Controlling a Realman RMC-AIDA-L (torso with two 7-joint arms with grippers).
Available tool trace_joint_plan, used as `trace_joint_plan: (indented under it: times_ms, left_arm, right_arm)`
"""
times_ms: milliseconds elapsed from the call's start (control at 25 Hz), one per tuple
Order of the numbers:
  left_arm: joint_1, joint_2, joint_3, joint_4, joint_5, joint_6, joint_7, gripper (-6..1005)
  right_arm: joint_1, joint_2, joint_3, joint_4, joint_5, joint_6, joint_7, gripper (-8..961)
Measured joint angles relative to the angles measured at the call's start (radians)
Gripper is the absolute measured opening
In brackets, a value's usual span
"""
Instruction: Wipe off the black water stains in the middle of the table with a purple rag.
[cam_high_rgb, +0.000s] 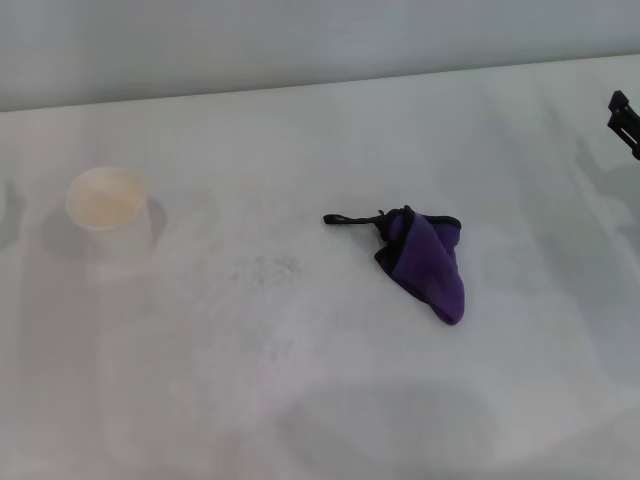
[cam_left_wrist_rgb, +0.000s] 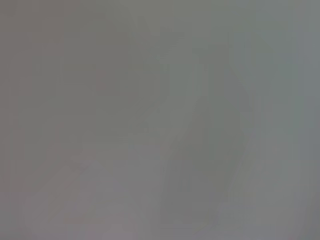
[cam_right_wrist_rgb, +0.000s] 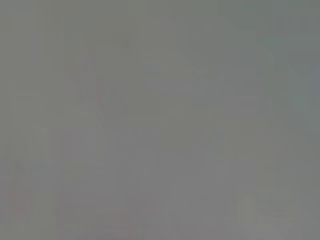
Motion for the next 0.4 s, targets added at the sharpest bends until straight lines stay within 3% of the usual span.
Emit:
trace_joint_plan:
  times_ms: [400]
  left_arm:
    - [-0.013, 0.005, -0.031, -0.006, 0.004, 0.0, 0.001, 880]
  right_arm:
    - [0.004, 0.002, 0.039, 0.02, 0.007, -0.008, -0.004, 874]
